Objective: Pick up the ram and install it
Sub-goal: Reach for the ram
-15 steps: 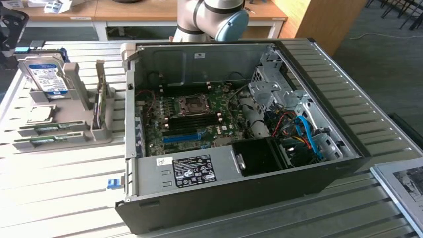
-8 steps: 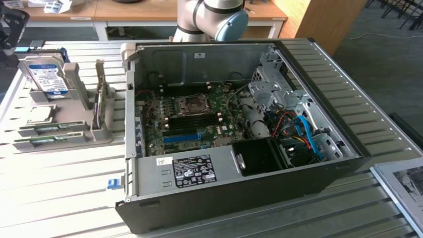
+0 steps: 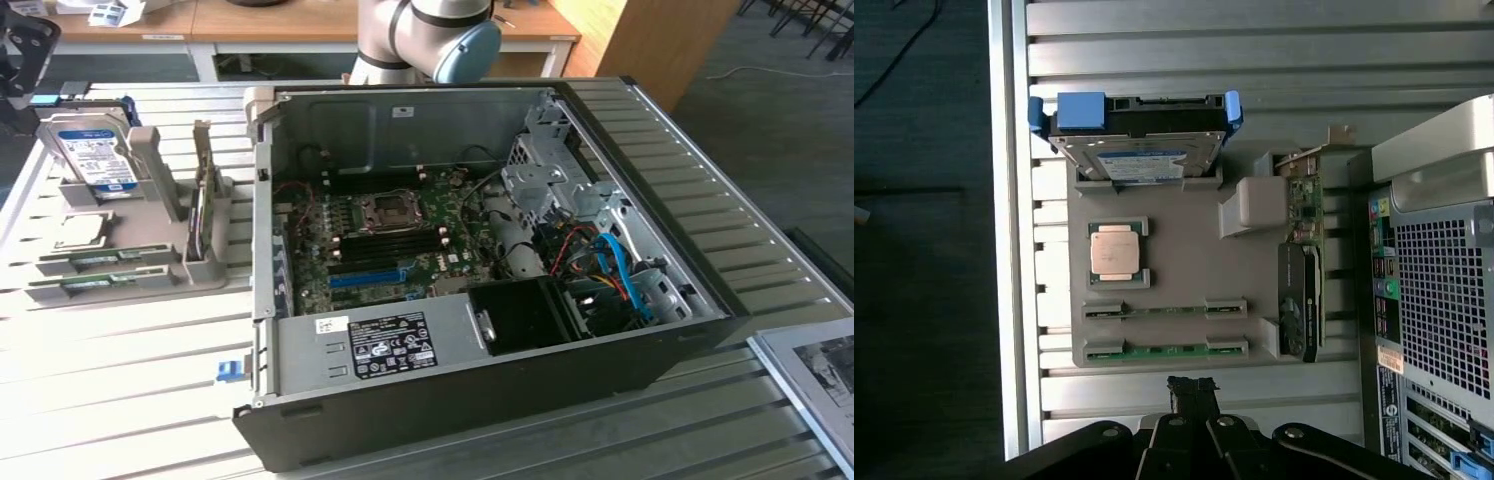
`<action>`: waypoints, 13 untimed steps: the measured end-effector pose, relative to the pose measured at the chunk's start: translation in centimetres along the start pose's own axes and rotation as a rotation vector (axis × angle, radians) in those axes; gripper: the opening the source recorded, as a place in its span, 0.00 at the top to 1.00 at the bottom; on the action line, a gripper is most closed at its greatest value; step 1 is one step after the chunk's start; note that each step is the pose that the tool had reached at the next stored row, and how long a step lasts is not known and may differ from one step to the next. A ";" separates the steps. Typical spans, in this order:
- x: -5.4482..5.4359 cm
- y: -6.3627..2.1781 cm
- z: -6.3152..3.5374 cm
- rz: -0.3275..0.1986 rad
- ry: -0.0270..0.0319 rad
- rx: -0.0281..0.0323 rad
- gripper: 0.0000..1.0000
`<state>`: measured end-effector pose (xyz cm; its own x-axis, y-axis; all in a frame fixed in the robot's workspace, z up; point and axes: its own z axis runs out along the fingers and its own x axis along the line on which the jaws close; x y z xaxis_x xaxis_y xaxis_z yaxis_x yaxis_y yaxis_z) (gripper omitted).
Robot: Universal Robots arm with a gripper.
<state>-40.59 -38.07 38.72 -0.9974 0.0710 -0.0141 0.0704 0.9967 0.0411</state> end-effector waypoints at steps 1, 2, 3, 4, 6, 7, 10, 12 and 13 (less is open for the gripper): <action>0.0 0.00 0.00 0.000 0.0000 0.0000 0.90; 0.0 0.01 0.00 0.000 0.0000 0.0000 0.90; 0.0 0.07 0.00 0.000 0.0000 0.0002 0.90; 0.0 0.20 0.02 0.000 0.0001 0.0001 0.90; 0.1 0.40 0.06 0.000 -0.0001 0.0000 0.90; 0.1 0.48 0.07 0.000 0.0000 0.0000 0.90; 0.2 0.75 0.12 0.000 0.0000 0.0001 0.90; 0.2 0.95 0.15 0.000 0.0000 0.0000 0.90; 0.2 1.04 0.17 0.000 -0.0001 0.0000 0.90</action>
<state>-40.74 -37.01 38.59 -0.9974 0.0711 -0.0142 0.0705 0.9967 0.0412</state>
